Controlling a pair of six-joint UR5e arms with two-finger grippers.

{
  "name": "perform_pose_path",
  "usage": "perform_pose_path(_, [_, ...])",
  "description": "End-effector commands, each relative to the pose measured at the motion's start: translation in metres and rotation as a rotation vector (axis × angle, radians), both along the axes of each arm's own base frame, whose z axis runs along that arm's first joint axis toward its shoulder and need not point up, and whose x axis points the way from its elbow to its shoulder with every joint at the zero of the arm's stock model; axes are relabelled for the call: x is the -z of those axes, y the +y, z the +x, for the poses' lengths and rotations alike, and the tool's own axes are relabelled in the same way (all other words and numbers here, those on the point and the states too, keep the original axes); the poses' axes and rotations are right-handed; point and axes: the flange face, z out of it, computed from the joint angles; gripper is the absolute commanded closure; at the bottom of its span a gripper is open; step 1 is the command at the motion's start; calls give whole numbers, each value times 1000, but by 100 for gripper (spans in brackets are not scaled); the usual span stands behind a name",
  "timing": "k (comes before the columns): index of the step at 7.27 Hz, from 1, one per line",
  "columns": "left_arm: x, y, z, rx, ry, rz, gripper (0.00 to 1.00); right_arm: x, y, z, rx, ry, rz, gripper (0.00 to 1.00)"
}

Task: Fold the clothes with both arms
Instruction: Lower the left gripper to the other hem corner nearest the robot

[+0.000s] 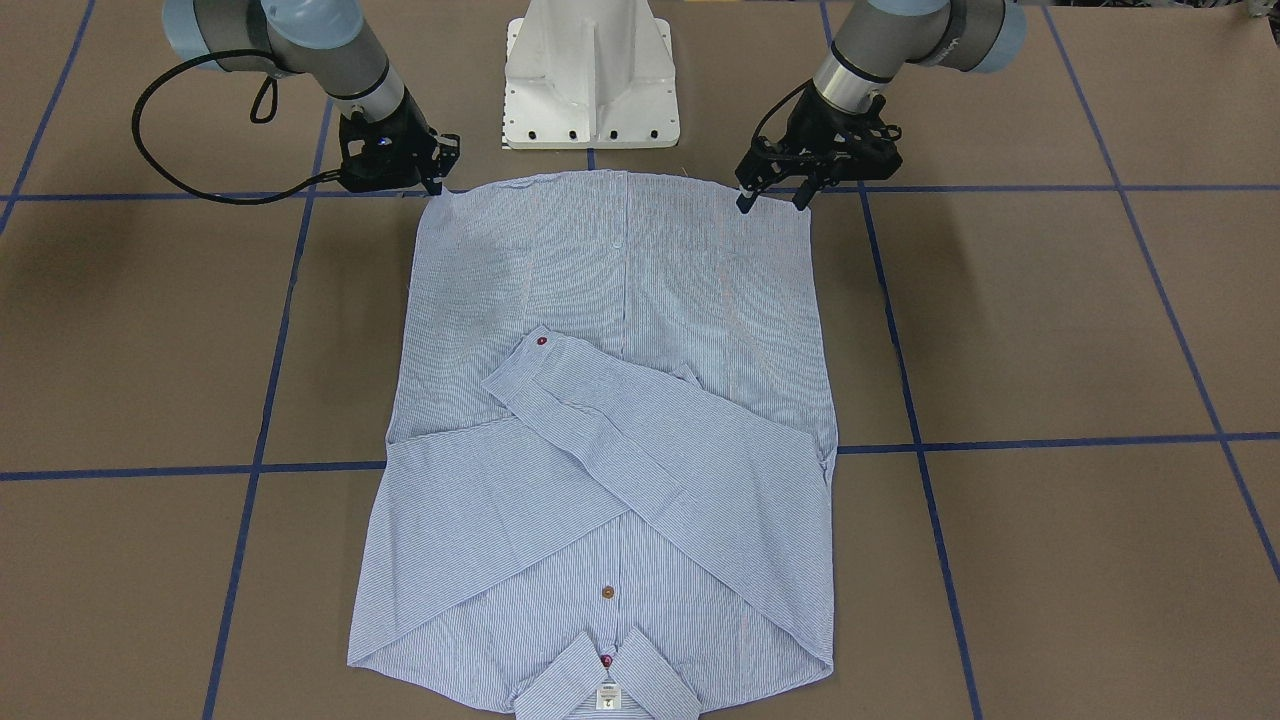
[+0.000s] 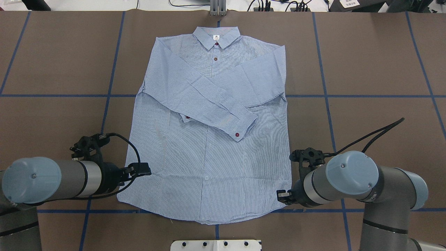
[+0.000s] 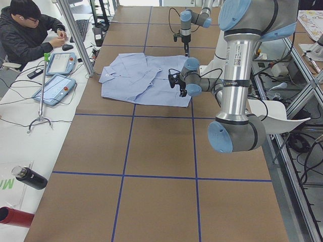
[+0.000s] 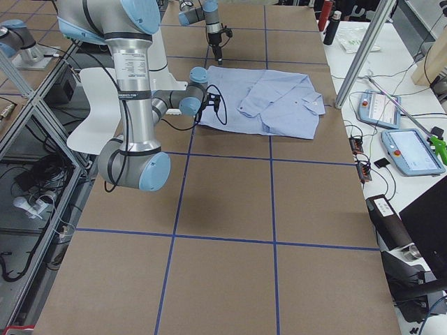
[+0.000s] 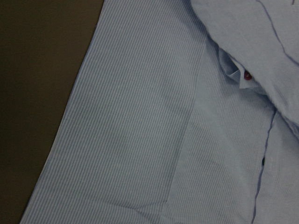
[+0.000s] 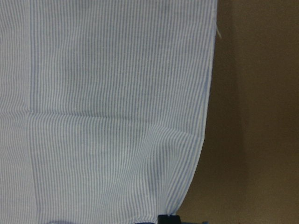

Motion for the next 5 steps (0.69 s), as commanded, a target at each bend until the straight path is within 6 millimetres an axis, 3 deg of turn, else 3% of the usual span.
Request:
perform_pose_path(1, [-17,17,8,1,-114,-38,5,1,0,0,1,-4,1,100])
perform_pose_path(5, [-41,16,21,0,-171,-51,9,1,0,0,4,-5,-3,100])
